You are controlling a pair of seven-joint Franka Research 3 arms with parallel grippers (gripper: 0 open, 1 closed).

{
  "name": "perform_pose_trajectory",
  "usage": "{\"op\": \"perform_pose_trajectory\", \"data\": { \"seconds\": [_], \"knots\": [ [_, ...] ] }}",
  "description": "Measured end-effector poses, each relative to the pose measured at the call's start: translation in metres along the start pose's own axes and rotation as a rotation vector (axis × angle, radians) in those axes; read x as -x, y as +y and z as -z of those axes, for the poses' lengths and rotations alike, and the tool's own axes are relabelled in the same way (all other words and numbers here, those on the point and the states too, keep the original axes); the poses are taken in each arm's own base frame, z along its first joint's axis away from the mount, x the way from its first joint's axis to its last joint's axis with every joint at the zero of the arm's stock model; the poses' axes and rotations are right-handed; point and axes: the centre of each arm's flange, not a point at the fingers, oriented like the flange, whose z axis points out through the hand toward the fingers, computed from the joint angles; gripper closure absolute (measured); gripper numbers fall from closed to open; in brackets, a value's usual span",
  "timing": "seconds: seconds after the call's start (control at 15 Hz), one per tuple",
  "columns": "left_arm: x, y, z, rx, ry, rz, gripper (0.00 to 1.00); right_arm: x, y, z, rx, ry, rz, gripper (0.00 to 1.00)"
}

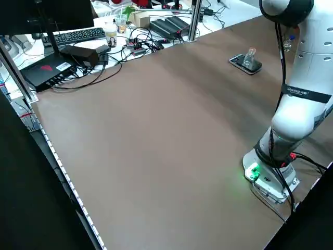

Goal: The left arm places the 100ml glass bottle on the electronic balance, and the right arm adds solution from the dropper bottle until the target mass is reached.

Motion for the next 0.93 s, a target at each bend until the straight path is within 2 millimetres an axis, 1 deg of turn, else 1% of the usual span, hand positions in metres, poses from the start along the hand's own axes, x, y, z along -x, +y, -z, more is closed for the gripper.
{"op": "perform_pose_trajectory", "data": {
  "seconds": [0.47, 0.73, 0.93],
  "knots": [
    [0.0, -0.004, 0.0, -0.034, -0.001, 0.008, 0.0, -0.003, 0.0, 0.005, 0.001, 0.008, 0.0, 0.88],
    [-0.001, -0.001, -0.006, -0.057, -0.01, 0.005, 0.0, -0.008, 0.001, 0.016, 0.004, 0.026, 0.001, 0.88],
    [0.001, 0.002, -0.007, -0.059, -0.001, 0.004, 0.0, -0.007, 0.0, 0.026, -0.003, -0.013, 0.002, 0.88]
  ]
}}
